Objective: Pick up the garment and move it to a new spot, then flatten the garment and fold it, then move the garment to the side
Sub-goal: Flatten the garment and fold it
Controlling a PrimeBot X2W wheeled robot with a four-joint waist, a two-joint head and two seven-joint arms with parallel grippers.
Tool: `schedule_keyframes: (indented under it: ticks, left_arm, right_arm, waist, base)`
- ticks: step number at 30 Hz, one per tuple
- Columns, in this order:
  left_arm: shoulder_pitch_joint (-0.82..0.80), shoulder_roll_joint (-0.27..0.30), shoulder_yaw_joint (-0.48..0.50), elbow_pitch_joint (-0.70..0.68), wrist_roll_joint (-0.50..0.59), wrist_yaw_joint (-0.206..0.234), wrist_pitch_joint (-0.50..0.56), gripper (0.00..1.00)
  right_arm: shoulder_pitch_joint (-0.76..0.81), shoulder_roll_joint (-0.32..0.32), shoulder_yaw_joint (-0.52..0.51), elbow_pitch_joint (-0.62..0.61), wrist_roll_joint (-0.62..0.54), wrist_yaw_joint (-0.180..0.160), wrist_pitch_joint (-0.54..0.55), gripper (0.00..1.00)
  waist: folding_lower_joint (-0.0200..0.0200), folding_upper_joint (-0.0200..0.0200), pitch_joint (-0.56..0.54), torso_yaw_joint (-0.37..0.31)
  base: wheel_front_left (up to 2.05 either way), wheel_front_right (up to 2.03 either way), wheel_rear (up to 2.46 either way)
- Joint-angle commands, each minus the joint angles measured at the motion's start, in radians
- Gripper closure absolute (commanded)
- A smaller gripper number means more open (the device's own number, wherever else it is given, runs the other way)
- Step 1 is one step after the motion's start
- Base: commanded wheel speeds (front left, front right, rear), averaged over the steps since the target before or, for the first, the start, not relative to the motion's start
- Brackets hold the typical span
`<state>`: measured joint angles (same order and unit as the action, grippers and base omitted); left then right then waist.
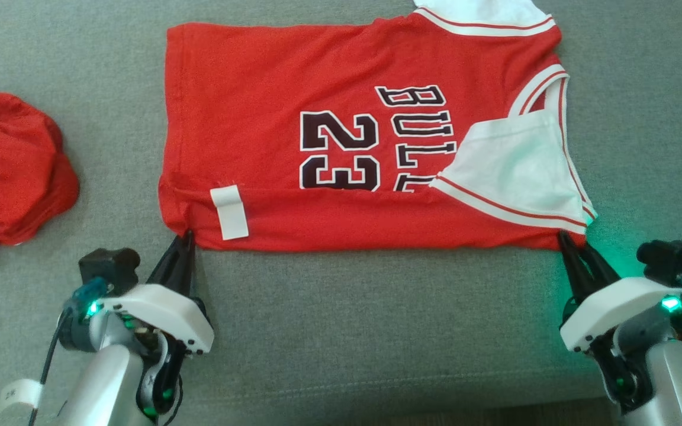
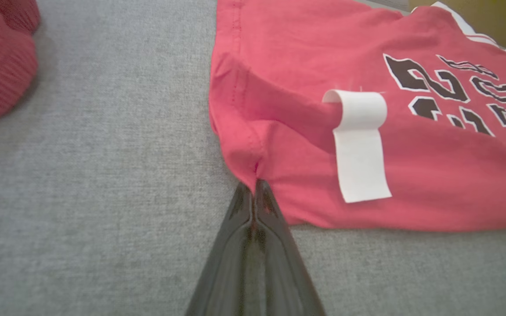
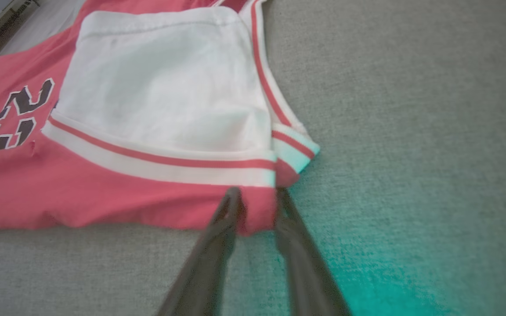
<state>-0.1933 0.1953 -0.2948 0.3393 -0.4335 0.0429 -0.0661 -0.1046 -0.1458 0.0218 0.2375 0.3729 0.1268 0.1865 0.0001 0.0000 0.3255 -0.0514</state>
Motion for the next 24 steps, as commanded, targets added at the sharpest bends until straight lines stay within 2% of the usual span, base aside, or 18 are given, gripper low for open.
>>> schedule_keyframes:
  ticks: [1, 10, 16, 24]
  left_arm:
    - [-0.010, 0.023, 0.020, -0.022, -0.001, -0.002, 0.010, 1.00]
    - [0.033, 0.053, 0.024, -0.122, 0.002, 0.019, 0.029, 1.00]
    - [0.113, 0.089, 0.027, -0.237, -0.003, 0.049, 0.098, 1.00]
    - [0.234, 0.122, 0.043, -0.348, -0.038, 0.089, 0.190, 1.00]
  right_arm:
    - [-0.016, -0.019, 0.017, -0.035, 0.014, 0.004, 0.000, 1.00]
    - [0.030, -0.040, -0.015, -0.091, 0.036, 0.004, 0.010, 1.00]
    - [0.122, -0.044, -0.054, -0.160, 0.050, 0.004, 0.069, 1.00]
    - [0.240, -0.018, -0.107, -0.254, 0.046, 0.004, 0.132, 1.00]
  waist:
    - [-0.0001, 0.0000, 0.000, 0.005]
    - [-0.0001, 0.0000, -0.023, 0.014]
    - [-0.0001, 0.0000, -0.062, 0.020]
    - [-0.0001, 0.0000, -0.106, 0.018]
  base:
    - [0.00, 0.00, 0.00]
    - [0.00, 0.00, 0.00]
    - [0.00, 0.00, 0.00]
    - [0.00, 0.00, 0.00]
